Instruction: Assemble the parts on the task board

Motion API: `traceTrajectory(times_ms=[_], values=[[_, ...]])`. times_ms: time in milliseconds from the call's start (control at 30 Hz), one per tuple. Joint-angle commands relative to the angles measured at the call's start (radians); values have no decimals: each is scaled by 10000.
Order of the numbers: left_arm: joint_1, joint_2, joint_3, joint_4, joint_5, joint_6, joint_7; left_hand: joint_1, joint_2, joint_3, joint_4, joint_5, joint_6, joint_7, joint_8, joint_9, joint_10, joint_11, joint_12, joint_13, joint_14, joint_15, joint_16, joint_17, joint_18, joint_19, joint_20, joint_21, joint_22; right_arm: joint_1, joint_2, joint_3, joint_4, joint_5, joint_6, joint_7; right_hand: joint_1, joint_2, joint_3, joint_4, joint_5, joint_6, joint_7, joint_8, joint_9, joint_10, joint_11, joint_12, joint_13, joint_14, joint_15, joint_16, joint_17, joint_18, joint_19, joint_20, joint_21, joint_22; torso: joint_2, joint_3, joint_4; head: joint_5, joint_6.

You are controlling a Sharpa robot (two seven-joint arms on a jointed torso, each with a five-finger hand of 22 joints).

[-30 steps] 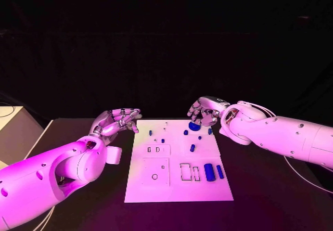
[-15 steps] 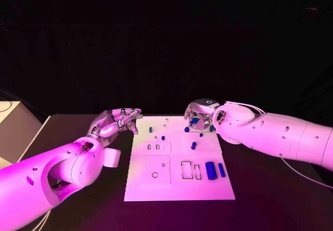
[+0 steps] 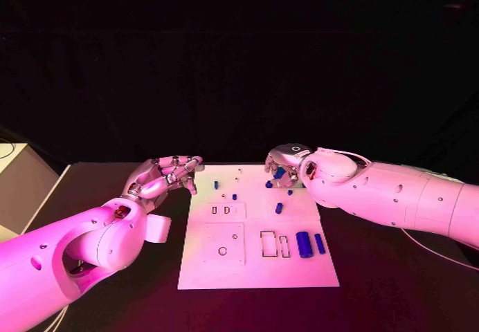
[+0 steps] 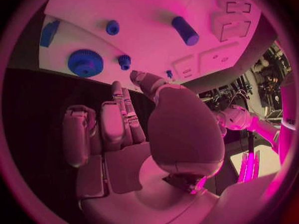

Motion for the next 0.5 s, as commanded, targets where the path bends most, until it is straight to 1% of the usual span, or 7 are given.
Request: traceTrajectory(times_ms=[33,167,333,500], values=[[1,-16,17,73,3,245,38,-110,-15,32,-1,12,32,-1,-3,8,52,-6,-12,14,-56,-13,35,13,134,-68,19,33,8,-37,53,-10,-96,-371,232,-320,69,-15,-37,-8,-27,-3,28,61,10,-60,-1,-57,-12,305,26,37,-1,-134,149,-7,11,400,89,-3,35,-25,23],[1,-36,36,113,136,198,-5,-113,-13,36,-2,12,33,0,-2,9,53,-5,-11,15,-62,-13,39,15,134,-76,20,43,15,-85,97,-16,-204,-379,302,-334,65,-19,-71,9,-35,-20,30,58,21,-125,7,-55,-19,290,36,48,-25,-127,136,1,-5,376,129,-8,61,-44,37],[1,-74,71,157,244,171,-27,-116,-9,42,-3,12,31,7,-4,9,52,-2,-12,15,-76,-11,41,15,134,-89,22,57,25,-165,149,-20,-308,-369,377,-309,68,-18,-94,18,-38,-43,25,49,25,-172,9,-56,-23,282,39,61,-32,-122,128,5,-16,358,188,-8,83,-24,17],[1,-92,113,183,276,168,-36,-116,-9,42,-3,12,31,7,-4,9,52,-2,-12,15,-76,-11,41,15,134,-89,22,57,25,-231,164,-22,-327,-364,498,-297,82,15,-103,32,-36,-18,22,67,42,-202,9,-48,-22,277,40,84,-26,-127,139,8,0,384,239,4,122,-22,4]])
